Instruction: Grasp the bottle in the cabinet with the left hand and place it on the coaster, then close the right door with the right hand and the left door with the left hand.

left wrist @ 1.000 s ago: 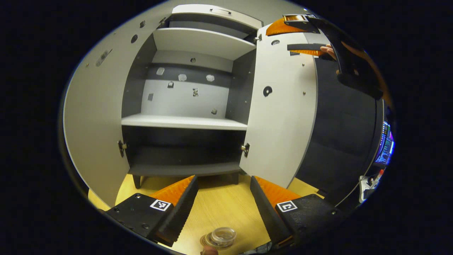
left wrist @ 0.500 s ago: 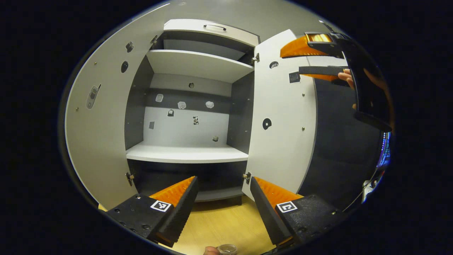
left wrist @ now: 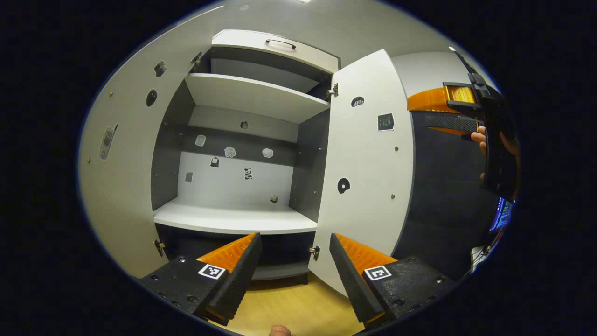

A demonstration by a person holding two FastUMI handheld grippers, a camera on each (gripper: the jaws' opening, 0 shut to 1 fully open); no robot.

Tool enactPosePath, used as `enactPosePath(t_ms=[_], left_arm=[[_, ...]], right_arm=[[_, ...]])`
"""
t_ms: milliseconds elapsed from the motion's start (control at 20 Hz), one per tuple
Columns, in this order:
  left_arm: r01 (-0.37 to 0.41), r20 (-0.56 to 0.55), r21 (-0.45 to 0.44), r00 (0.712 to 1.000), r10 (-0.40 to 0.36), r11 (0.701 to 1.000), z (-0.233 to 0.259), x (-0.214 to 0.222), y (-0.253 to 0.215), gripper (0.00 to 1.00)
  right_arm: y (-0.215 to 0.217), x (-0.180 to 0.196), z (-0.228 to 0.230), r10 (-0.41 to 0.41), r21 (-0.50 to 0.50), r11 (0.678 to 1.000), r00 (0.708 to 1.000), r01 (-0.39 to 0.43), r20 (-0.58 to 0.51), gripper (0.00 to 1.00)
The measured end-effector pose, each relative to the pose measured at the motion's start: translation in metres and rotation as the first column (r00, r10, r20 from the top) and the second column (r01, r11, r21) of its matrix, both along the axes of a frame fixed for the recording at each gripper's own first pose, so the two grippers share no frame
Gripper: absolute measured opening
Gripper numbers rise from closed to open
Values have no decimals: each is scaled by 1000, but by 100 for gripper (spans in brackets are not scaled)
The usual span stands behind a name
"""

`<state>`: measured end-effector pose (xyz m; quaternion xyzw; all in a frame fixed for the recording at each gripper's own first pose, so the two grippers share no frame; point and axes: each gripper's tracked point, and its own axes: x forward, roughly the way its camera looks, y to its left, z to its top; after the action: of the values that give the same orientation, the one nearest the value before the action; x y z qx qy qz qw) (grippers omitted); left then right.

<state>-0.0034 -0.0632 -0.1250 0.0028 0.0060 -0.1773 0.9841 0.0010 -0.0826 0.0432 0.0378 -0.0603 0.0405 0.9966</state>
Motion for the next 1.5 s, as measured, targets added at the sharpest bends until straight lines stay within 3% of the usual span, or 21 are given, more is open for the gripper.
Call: enactPosePath(t_ms=[200, 650, 800, 950, 1500], left_arm=[[-2, 7, -6, 1000, 2, 1000, 4, -1, -4, 92], [-72, 4, 26, 997, 72, 997, 6, -7, 16, 92], [-95, -3, 34, 995, 96, 995, 4, -8, 24, 92], [-111, -16, 31, 994, 111, 993, 2, -8, 28, 92], [-142, -15, 18, 990, 143, 990, 12, -19, 34, 93]], right_arm=[[-24, 8, -6, -66, -75, 995, 998, 67, 20, 95], [-27, 16, -19, -45, -40, 998, 999, 45, 12, 93], [-40, 15, -20, -69, -47, 996, 998, 69, 14, 98], [-52, 19, -31, -90, -46, 995, 996, 90, -13, 92], [-39, 31, -43, -18, 10, 1000, 998, 19, -60, 95]])
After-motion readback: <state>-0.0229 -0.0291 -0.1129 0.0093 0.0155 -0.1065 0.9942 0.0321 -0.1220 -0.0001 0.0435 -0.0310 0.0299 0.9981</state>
